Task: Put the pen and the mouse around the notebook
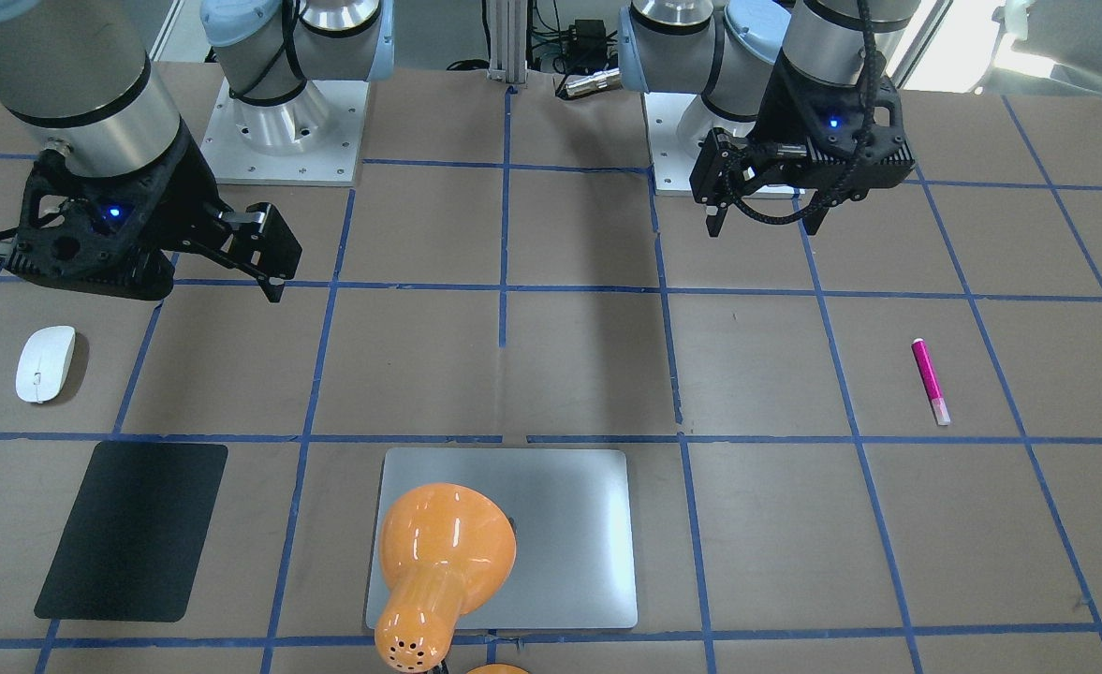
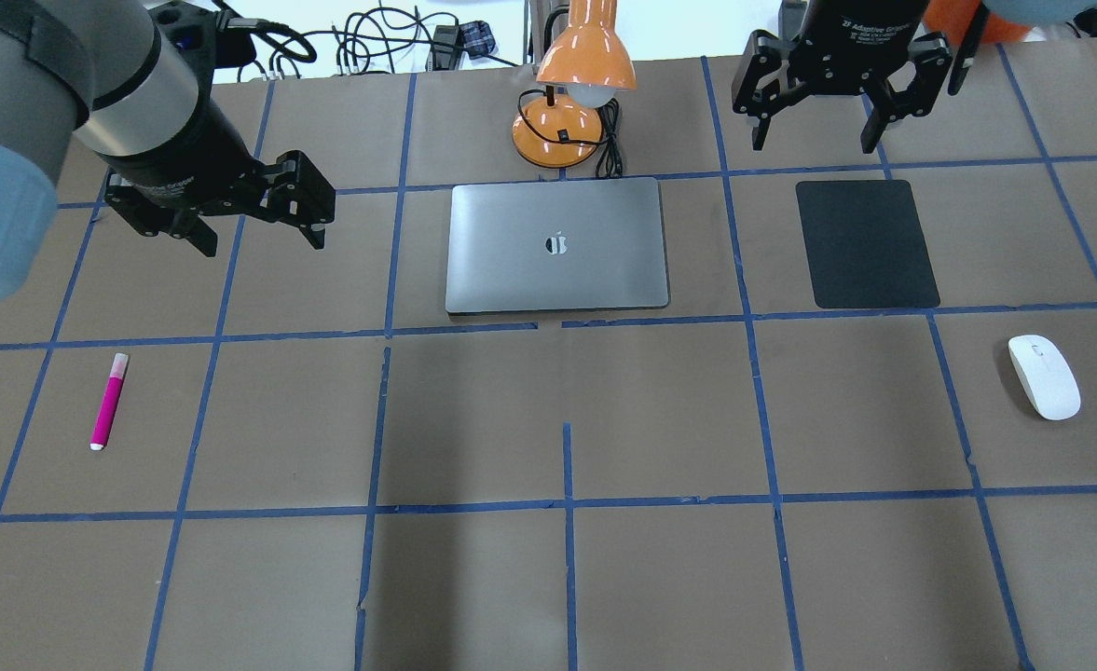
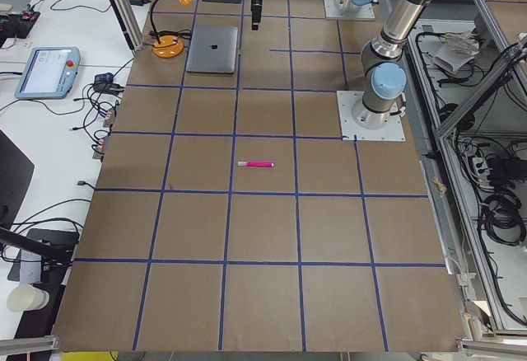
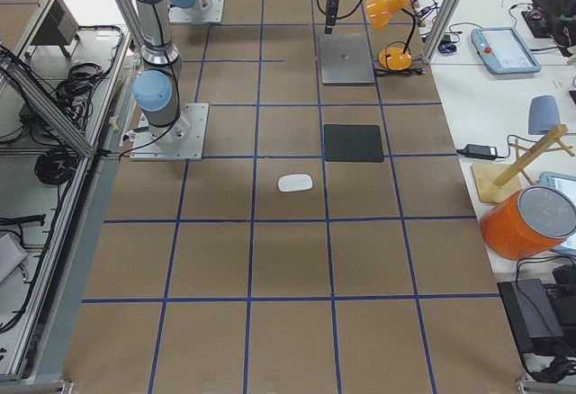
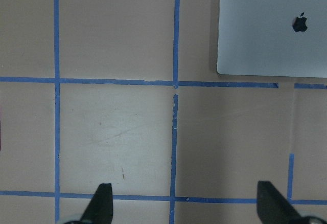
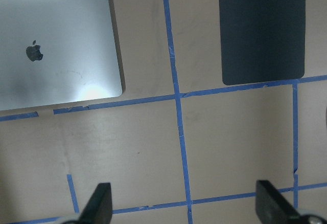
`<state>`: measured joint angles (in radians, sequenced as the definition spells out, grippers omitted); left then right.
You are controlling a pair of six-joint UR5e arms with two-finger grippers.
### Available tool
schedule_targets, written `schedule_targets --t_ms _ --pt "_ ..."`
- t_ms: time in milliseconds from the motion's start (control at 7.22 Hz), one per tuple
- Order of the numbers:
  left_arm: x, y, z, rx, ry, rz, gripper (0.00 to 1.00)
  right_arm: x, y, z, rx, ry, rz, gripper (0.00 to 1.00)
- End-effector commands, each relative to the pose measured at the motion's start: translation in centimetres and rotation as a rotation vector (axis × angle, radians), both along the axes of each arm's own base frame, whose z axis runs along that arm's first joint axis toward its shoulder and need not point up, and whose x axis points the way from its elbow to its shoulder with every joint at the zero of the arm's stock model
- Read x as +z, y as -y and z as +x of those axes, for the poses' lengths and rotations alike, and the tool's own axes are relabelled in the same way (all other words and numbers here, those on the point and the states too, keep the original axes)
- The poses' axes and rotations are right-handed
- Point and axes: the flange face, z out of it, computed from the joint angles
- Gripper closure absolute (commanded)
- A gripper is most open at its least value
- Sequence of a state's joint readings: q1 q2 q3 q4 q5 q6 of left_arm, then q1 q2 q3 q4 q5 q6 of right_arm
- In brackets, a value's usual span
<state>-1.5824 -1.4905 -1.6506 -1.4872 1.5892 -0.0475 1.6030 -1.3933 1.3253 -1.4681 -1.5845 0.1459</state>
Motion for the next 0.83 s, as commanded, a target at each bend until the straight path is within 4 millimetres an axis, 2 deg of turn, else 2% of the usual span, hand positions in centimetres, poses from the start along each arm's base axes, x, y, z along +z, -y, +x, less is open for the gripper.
schedule_targets --t_ms 0,138,277,415,554,692 --pt "0.0 0.0 0.0 -0.001 0.000 0.000 0.00 -0.5 0.4 -0.9 -0.018 -0.002 0.013 0.00" --pt "0.0 0.0 0.0 -0.001 0.000 0.000 0.00 -2.0 1.2 -5.5 -0.016 -0.002 0.058 0.00" --pt "0.0 0.0 0.0 0.001 0.000 0.000 0.00 -5.4 1.4 -13.5 0.022 0.033 0.112 0.00" --pt "0.0 0.0 0.0 -0.001 0.000 0.000 0.00 -9.4 1.6 -20.5 0.054 0.010 0.047 0.00" --pt "0.1 0.0 0.0 -0.001 0.000 -0.002 0.00 -15.3 2.0 -25.2 0.224 -0.085 -0.005 0.00" --pt "0.1 0.0 0.1 0.001 0.000 -0.003 0.00 -19.5 -0.3 -29.5 0.216 -0.117 -0.030 0.00"
